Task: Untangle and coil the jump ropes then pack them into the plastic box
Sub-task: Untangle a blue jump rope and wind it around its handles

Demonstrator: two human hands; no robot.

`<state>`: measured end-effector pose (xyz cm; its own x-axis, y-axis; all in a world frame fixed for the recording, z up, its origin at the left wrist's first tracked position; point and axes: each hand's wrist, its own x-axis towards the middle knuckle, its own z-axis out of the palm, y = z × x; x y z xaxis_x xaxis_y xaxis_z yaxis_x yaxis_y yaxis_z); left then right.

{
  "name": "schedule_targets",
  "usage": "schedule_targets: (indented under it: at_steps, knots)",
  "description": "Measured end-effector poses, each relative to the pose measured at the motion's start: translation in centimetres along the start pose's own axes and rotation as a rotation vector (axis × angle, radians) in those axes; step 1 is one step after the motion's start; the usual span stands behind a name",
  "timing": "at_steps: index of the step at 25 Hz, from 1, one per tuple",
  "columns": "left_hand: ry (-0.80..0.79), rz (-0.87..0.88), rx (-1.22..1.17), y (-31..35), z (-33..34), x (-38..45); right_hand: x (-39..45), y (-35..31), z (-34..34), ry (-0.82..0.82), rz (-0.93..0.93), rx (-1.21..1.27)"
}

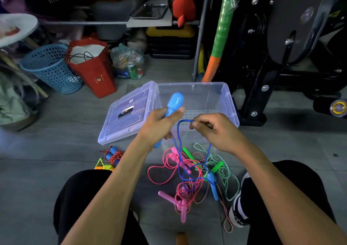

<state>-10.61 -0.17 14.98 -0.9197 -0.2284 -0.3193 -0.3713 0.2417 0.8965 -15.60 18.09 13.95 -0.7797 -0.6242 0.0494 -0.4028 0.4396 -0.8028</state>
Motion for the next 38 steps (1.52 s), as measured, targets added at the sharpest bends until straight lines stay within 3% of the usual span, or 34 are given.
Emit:
schedule_targets:
  at_steps: [2,4,8,10,12,13,18,23,24,26,28,32,34,38]
  knots:
    - [-0.097,0.068,0.052,0.5,0.6,-0.5,0.0,-0.1,0.3,-0.007,-0.003,0.014]
    - [-0.026,0.134,-0.011,0.8,0.6,-0.8,0.0,0.1,0.5,-0.021,0.052,0.068]
    - [0.153,0.123,-0.567,0.8,-1.3,-0.1,0.0,1.0,0.0,-0.115,0.176,0.078]
    - [0.207,0.01,-0.347,-0.2,-1.7,0.5,-0.1,0.8,-0.3,-0.13,0.145,-0.062]
    - [0.162,-0.052,0.036,-1.0,-1.3,0.7,-0.2,0.4,-0.6,-0.099,0.08,-0.1]
    - [0.116,-0.049,0.097,-1.1,-0.8,0.5,-0.3,0.3,-0.7,-0.094,0.053,-0.096]
    - [-0.116,0.09,0.099,0.1,0.5,-0.8,0.0,-0.1,-0.1,-0.107,0.001,-0.045]
    - [0.081,0.111,-0.493,0.6,0.4,-0.4,0.0,1.2,-0.1,-0.107,0.147,0.056]
    - [0.115,0.071,-0.487,0.3,0.2,-0.1,0.0,1.6,-0.2,-0.113,0.157,-0.02]
    - [0.163,-0.012,-0.137,-0.6,0.0,0.4,0.0,1.8,-0.3,-0.111,0.12,-0.164]
    - [0.111,-0.045,0.136,-1.2,0.0,0.5,-0.1,1.5,-0.3,-0.106,0.035,-0.202]
    - [-0.118,0.071,0.119,0.3,0.9,-1.0,0.0,0.8,-0.2,-0.077,-0.081,-0.156]
    - [-0.075,0.109,0.028,0.6,0.9,-1.4,0.0,0.8,0.2,-0.061,-0.058,-0.102]
    - [0.063,0.172,-0.617,0.6,-0.6,-0.9,0.1,2.2,0.4,-0.148,0.114,-0.066]
